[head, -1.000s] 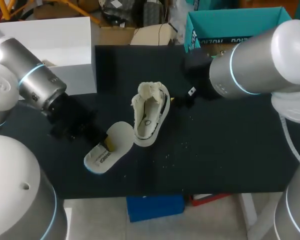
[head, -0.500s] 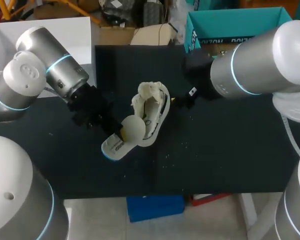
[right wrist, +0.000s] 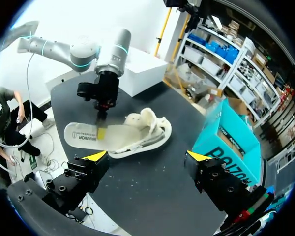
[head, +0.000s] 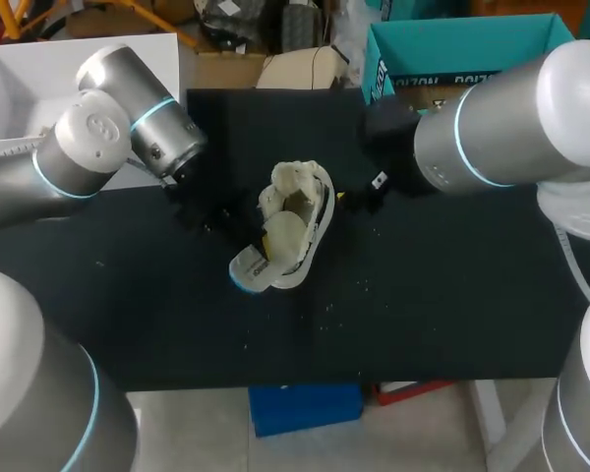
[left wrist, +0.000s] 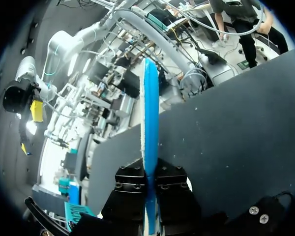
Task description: Take the shoe out of the shoebox, open the shoe tongue, remove and reinsert the insole, then place the shoe into the shoebox
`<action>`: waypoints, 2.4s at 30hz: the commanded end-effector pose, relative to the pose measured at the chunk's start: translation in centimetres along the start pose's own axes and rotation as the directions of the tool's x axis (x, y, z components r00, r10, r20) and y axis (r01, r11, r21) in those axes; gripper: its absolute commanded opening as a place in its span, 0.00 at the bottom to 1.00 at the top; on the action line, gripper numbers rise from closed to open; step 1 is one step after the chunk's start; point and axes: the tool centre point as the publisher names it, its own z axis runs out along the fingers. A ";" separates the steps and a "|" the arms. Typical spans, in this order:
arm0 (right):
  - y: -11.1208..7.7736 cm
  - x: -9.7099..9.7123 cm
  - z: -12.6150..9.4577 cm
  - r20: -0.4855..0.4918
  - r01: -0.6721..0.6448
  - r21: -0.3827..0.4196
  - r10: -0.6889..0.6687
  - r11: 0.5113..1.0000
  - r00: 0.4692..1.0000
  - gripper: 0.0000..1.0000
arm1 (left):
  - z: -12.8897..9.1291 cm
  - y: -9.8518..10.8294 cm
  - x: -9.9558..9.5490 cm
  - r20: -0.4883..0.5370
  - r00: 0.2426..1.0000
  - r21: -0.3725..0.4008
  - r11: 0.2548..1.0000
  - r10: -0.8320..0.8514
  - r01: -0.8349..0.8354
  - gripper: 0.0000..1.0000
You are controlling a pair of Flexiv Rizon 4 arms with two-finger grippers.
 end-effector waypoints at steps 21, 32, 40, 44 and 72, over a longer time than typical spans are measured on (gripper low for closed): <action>0.1 0.0 0.2 -0.002 -0.001 0.000 0.001 1.000 1.000 1.00 | -0.8 2.0 -2.6 -0.013 1.000 -0.147 0.989 0.000 -0.002 0.42; 0.1 0.0 0.2 -0.002 -0.001 0.000 0.001 1.000 1.000 1.00 | -1.3 -4.0 -2.0 -0.038 0.999 -0.141 0.990 0.002 -0.007 0.35; 0.1 0.0 0.2 -0.002 -0.001 0.000 0.001 1.000 1.000 1.00 | -0.5 -4.3 -0.5 -0.088 0.996 -0.098 0.995 -0.019 0.011 0.06; 0.1 0.0 0.2 -0.002 -0.001 0.000 0.001 1.000 1.000 1.00 | -0.3 -3.9 -0.2 -0.089 0.996 -0.096 0.995 -0.028 0.020 0.00; 0.1 0.0 0.2 -0.002 -0.001 0.000 0.001 1.000 1.000 1.00 | -0.5 3.6 -0.8 0.013 1.000 -0.182 0.983 -0.028 0.030 0.00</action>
